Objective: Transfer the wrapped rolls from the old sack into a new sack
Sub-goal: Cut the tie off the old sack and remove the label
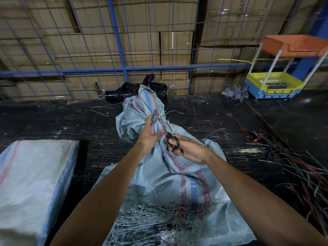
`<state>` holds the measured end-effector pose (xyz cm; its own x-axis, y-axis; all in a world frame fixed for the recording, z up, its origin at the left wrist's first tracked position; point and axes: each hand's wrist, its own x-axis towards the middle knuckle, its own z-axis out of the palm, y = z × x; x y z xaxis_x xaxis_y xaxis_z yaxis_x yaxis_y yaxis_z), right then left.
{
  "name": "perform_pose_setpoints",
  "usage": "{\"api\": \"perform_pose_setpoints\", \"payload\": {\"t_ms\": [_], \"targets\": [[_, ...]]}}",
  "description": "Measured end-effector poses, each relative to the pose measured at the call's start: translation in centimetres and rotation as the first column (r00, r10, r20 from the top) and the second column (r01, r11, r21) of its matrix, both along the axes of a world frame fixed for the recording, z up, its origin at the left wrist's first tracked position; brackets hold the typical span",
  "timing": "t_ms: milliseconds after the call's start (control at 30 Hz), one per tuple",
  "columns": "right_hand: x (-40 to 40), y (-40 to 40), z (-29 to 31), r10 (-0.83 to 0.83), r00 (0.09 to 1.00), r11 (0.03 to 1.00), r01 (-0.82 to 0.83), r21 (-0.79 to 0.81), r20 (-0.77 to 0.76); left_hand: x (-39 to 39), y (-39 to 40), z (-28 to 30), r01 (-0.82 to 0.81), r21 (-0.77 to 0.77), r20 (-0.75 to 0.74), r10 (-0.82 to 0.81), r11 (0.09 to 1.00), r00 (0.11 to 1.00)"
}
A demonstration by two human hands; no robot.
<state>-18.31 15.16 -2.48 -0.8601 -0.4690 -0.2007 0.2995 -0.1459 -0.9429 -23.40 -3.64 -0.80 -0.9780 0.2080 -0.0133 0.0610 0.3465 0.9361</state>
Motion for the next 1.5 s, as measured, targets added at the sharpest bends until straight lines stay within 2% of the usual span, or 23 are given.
{"api": "perform_pose_setpoints", "payload": {"t_ms": [200, 300, 433, 600, 833, 1033, 1267, 1500], "targets": [[-0.1, 0.5, -0.2, -0.012, 1.000, 1.000, 0.012, -0.015, 0.004, -0.3, -0.5, 0.1, 0.003, 0.022, 0.073, -0.005, 1.000, 0.997], [-0.2, 0.7, -0.3, 0.004, 1.000, 1.000, -0.004, -0.005, 0.031, 0.0, -0.2, 0.0, -0.016, -0.076, 0.029, 0.018, 0.997, 0.999], [-0.4, 0.6, 0.1, -0.017, 0.999, 0.997, 0.019, -0.070, 0.034, 0.3, 0.3, 0.1, -0.009, -0.161, -0.041, 0.002, 0.987, 0.999], [-0.2, 0.8, -0.1, -0.035, 0.999, 0.997, 0.035, -0.068, 0.003, 0.1, 0.1, 0.1, 0.008, -0.159, -0.062, -0.019, 0.987, 0.998], [0.2, 1.2, -0.3, 0.014, 0.995, 0.994, -0.003, 0.107, -0.098, 0.3, 0.4, 0.3, -0.017, -0.121, -0.028, 0.014, 0.993, 1.000], [0.3, 1.3, -0.3, -0.006, 0.983, 0.958, 0.058, 0.280, -0.182, 0.1, -0.2, 0.4, 0.003, -0.104, 0.046, 0.001, 0.995, 0.999], [0.1, 1.0, 0.5, -0.104, 0.991, 0.994, 0.106, 0.016, -0.083, 0.1, -0.3, 1.0, 0.101, -0.169, 0.082, -0.088, 0.980, 0.993], [-0.2, 1.3, -0.1, -0.127, 0.991, 0.991, 0.128, 0.038, -0.041, 0.7, 0.3, 0.4, 0.100, -0.269, 0.034, -0.094, 0.958, 0.995]]}}
